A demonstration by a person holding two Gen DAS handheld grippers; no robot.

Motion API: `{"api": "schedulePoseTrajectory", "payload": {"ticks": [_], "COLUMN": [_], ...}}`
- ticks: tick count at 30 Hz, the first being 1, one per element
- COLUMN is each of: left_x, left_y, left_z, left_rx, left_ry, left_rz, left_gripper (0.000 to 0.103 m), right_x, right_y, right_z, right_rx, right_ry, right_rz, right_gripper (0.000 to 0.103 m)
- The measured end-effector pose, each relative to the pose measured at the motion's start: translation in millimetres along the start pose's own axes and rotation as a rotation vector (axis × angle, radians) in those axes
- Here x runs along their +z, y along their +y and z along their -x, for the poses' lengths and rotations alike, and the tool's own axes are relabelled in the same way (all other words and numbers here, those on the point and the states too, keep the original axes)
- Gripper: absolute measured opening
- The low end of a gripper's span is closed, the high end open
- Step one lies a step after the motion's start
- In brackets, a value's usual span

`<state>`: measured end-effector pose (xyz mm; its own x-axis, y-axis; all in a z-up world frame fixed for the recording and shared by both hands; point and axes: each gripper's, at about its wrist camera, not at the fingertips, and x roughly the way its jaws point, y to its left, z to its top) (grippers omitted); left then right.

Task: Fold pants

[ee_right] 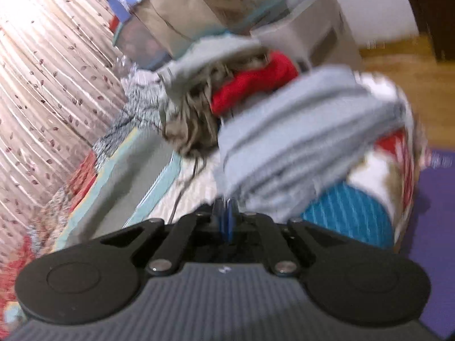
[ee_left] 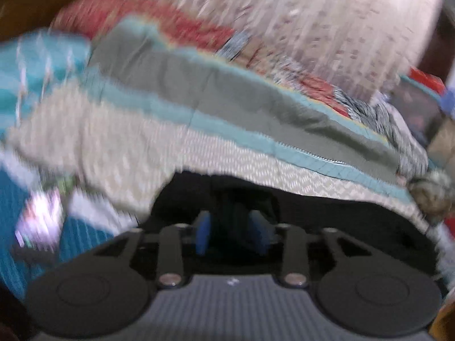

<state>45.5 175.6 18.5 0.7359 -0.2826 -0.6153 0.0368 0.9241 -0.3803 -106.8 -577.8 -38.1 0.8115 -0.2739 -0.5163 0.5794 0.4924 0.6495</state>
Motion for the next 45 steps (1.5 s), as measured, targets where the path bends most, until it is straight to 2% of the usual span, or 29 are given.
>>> {"api": "schedulePoseTrajectory", "payload": {"ticks": [1,4,6,8,10,14,18,20,21,22,23,25,28,31,33,35,36,37,38,39,40,43,45], "left_x": [0,-2,-4,-7,-9,-15,-15,-9,-7,-4,-1,6,26,42,46,45,42,38,32,27,21,7,0], "left_y": [6,13,15,16,14,10,2,-1,-2,-2,-1,1,0,5,8,6,5,3,3,3,6,14,19], "left_z": [-3,-15,-23,-32,-43,-73,-104,-120,-127,-134,-142,-140,-115,-88,-79,-76,-76,-77,-79,-81,-83,-95,-101], "left_rx": [-0.026,-0.082,-0.104,-0.121,-0.135,-0.206,-0.225,-0.223,-0.217,-0.221,-0.234,-0.26,-0.295,-0.317,-0.321,-0.323,-0.307,-0.286,-0.264,-0.243,-0.223,-0.198,-0.18], "left_ry": [0.021,0.063,0.086,0.106,0.122,0.2,0.262,0.262,0.264,0.279,0.308,0.289,0.187,0.097,0.081,0.103,0.115,0.13,0.144,0.157,0.174,0.238,0.265], "left_rz": [0.062,0.173,0.216,0.247,0.283,0.36,0.369,0.367,0.367,0.375,0.396,0.422,0.409,0.417,0.424,0.409,0.394,0.377,0.364,0.363,0.373,0.414,0.42], "left_gripper": [0.046,0.052,0.061,0.066,0.078,0.08,0.088,0.082,0.057,0.014,0.002,0.002,0.002,0.002,0.002,0.003,0.01,0.026,0.036,0.052,0.056,0.057,0.061], "right_x": [-5,-19,-28,-34,-40,-48,-47,-44,-44,-43,-43,-42,-37,-29,-25,-22,-22,-22,-22,-23,-24,-24,-24], "right_y": [1,15,20,24,24,25,23,20,18,16,13,10,6,-1,-3,-4,-5,-6,-8,-10,-11,-7,-3], "right_z": [-4,-8,-16,-21,-24,-31,-30,-31,-31,-32,-31,-30,-28,-31,-35,-38,-39,-41,-43,-45,-48,-58,-62], "right_rx": [0.016,0.05,0.067,0.075,0.086,0.092,0.095,0.083,0.081,0.082,0.083,0.078,0.067,0.05,0.022,-0.014,-0.019,-0.022,-0.025,-0.029,-0.034,-0.037,-0.042], "right_ry": [0.019,0.069,0.094,0.109,0.131,0.17,0.162,0.161,0.16,0.16,0.16,0.155,0.125,0.085,0.064,0.049,0.043,0.042,0.047,0.056,0.063,0.079,0.08], "right_rz": [-0.004,0.017,0.038,0.051,0.053,0.04,0.045,0.038,0.026,0.012,0.002,-0.002,-0.003,-0.032,-0.025,-0.01,-0.007,-0.007,-0.01,-0.014,-0.014,0.02,0.046], "right_gripper": [0.008,0.015,0.029,0.036,0.036,0.036,0.037,0.037,0.037,0.037,0.037,0.037,0.038,0.044,0.047,0.047,0.047,0.047,0.048,0.05,0.049,0.05,0.051]}}
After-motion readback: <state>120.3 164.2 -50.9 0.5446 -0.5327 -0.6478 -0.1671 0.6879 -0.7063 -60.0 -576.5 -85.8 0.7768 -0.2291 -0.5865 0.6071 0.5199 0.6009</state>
